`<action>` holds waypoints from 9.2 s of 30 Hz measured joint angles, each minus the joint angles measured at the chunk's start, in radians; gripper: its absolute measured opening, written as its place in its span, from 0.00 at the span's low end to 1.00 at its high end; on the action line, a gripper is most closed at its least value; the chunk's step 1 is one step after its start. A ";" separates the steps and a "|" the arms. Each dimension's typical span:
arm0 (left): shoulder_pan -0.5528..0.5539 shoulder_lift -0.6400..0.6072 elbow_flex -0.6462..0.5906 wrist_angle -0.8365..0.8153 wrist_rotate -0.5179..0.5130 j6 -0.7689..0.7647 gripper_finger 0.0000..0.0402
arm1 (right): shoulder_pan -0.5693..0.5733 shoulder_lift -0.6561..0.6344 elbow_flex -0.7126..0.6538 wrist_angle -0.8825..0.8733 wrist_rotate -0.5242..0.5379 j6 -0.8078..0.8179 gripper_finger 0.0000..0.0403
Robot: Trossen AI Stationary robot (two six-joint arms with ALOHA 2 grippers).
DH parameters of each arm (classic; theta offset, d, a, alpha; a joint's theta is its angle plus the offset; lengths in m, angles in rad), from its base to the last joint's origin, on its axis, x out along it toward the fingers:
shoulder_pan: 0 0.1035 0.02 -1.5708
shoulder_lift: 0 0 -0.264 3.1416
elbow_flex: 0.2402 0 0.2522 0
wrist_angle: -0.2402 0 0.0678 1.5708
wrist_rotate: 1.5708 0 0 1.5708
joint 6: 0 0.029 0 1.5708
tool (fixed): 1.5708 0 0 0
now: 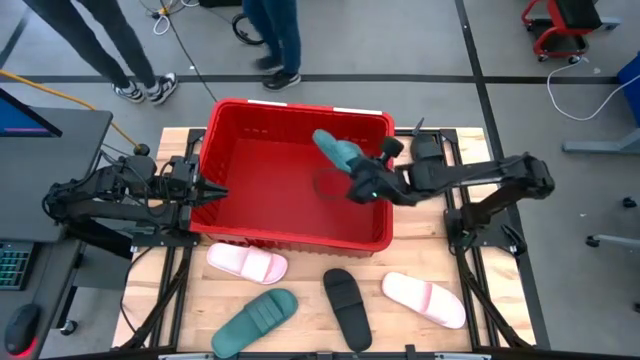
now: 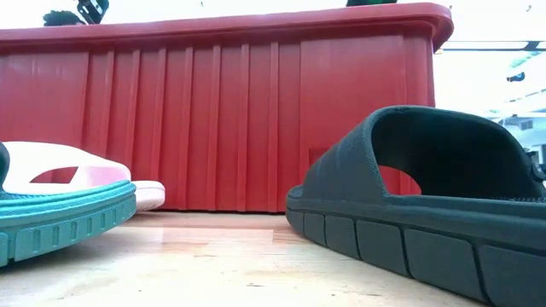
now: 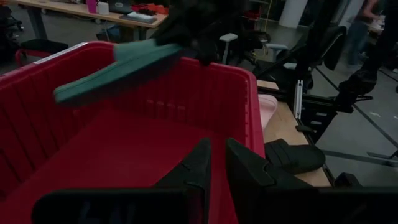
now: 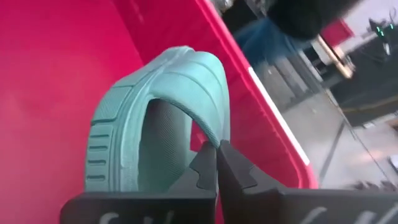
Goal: Pick and place slides into bin
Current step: Put the top green slide into the red bin, then put the top black slide into the red bin, then put the green slide into the red bin
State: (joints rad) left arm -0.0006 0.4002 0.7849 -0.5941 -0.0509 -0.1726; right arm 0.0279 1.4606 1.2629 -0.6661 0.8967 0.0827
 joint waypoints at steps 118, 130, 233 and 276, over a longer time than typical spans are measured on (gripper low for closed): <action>0.000 0.000 -0.106 0.126 0.000 -0.041 0.13 | -0.260 -0.249 -0.585 -0.454 -0.530 0.680 0.33; 0.000 0.000 -0.106 0.126 0.000 -0.041 0.13 | -0.493 -0.101 -0.585 -0.385 -0.511 0.807 0.33; 0.000 0.065 -0.105 0.149 0.000 -0.078 0.13 | -0.023 0.269 0.114 -0.236 -0.811 0.149 0.02; -0.035 0.082 -0.106 0.373 0.220 -0.245 0.13 | -0.007 -0.262 0.105 0.074 -0.976 0.201 0.20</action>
State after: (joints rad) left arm -0.0357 0.4823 0.6792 -0.2214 0.1693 -0.4180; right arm 0.0210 1.1981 1.3683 -0.5917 -0.0793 0.2836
